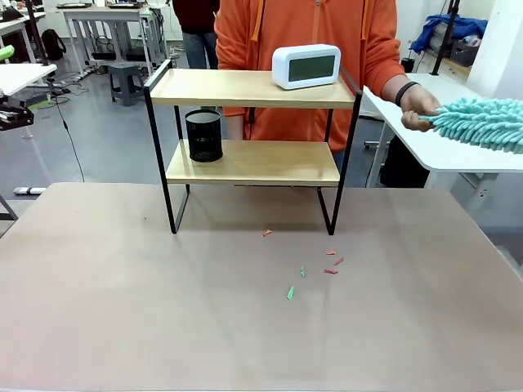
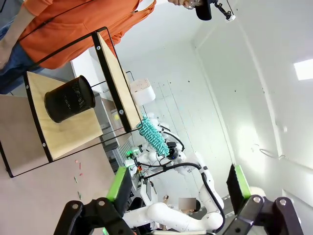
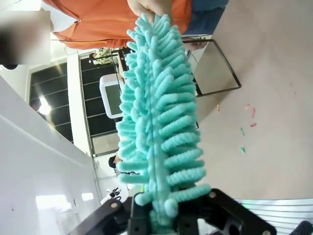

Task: Clean the shelf.
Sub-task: Hand the Duster back to the human.

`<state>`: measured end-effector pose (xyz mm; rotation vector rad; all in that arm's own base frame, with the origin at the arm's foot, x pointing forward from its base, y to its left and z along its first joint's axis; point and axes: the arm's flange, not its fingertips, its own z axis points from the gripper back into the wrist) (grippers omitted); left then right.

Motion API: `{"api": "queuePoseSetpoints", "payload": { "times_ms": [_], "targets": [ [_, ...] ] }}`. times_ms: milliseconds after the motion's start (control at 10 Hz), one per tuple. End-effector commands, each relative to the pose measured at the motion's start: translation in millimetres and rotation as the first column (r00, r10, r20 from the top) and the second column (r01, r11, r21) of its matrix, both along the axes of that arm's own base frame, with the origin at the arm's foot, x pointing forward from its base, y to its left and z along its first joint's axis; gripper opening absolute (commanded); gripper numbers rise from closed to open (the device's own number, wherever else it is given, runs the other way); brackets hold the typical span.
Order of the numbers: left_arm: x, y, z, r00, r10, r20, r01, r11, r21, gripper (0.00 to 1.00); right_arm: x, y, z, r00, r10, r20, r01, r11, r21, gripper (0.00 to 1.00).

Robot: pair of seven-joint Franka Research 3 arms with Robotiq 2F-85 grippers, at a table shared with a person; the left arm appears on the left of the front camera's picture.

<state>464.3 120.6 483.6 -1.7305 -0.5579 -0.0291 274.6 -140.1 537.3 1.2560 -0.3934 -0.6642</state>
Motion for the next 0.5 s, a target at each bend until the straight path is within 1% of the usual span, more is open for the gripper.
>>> {"api": "queuePoseSetpoints", "payload": {
  "times_ms": [0, 100, 200, 300, 400],
  "targets": [
    [-0.3, -0.8, 2.2, 1.0, -0.009, 0.008, 0.009, 1.0, -0.007, 1.0, -0.1, -0.2, 0.0, 1.0, -0.001, 0.0, 0.001, 1.0, 0.0, 0.17],
    [-0.3, -0.8, 2.2, 1.0, -0.009, 0.008, 0.009, 1.0, -0.007, 1.0, 0.4, 0.8, 0.3, 1.0, 0.003, -0.001, -0.003, 1.0, 0.015, 0.38],
    [-0.3, -0.8, 2.2, 1.0, -0.009, 0.008, 0.009, 1.0, -0.007, 1.0, 2.2, 2.9, -0.5, 1.0, 0.023, 0.004, -0.023, 1.0, 0.013, 0.72],
    [-0.3, -0.8, 2.2, 1.0, -0.009, 0.008, 0.009, 1.0, -0.007, 1.0, 3.2, 3.8, -0.4, 1.0, 0.027, 0.007, -0.027, 1.0, 0.015, 0.93],
    [-0.3, -0.8, 2.2, 1.0, -0.009, 0.008, 0.009, 1.0, -0.007, 1.0, 3.1, 4.2, 0.0, 1.0, 0.028, 0.01, -0.028, 1.0, 0.014, 1.0]
  ]
}}
